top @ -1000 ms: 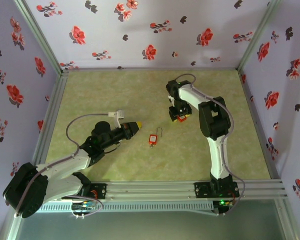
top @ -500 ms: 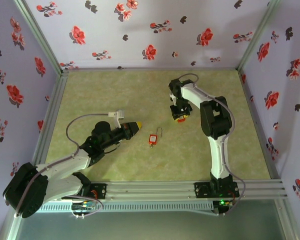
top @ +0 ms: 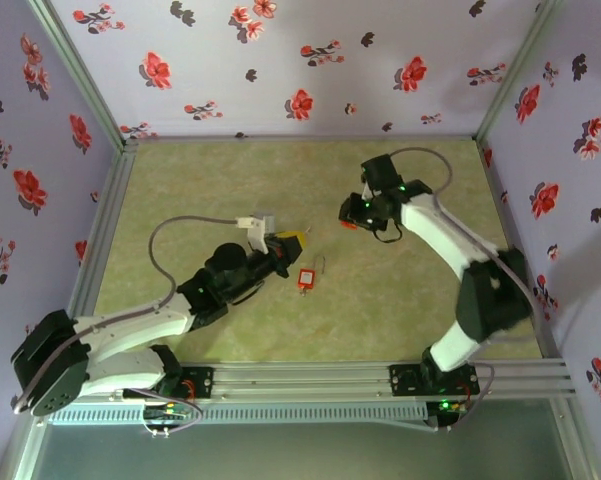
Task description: Unlock with the key
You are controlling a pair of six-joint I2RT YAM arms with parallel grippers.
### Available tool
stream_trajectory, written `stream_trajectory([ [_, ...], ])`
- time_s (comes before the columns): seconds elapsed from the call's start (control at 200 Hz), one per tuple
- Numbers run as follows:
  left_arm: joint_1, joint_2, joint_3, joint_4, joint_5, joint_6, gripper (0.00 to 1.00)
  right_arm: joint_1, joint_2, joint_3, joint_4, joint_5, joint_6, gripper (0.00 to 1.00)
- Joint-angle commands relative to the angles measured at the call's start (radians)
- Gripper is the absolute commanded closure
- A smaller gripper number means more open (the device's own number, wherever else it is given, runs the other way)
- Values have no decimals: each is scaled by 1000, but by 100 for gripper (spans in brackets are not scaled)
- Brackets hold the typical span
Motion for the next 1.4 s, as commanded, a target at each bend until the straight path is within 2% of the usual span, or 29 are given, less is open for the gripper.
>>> stream_trajectory([
  [0.0,-20,71,61,92,-131,95,100,40,-104,-60,240,-91,305,100],
  [0.215,-27,166,99,178,-140,56,100,54,-195,-162,385,-113,467,100],
  [0.575,-34,196,94,214,-147,49,100,66,-208,-248,510,-136,567,100],
  [1.095,-9,187,70,207,-136,43,100,104,-219,-270,530,-133,581,100],
  [1.39,6,186,52,207,-88,32,100,104,-239,-289,530,-125,585,100],
])
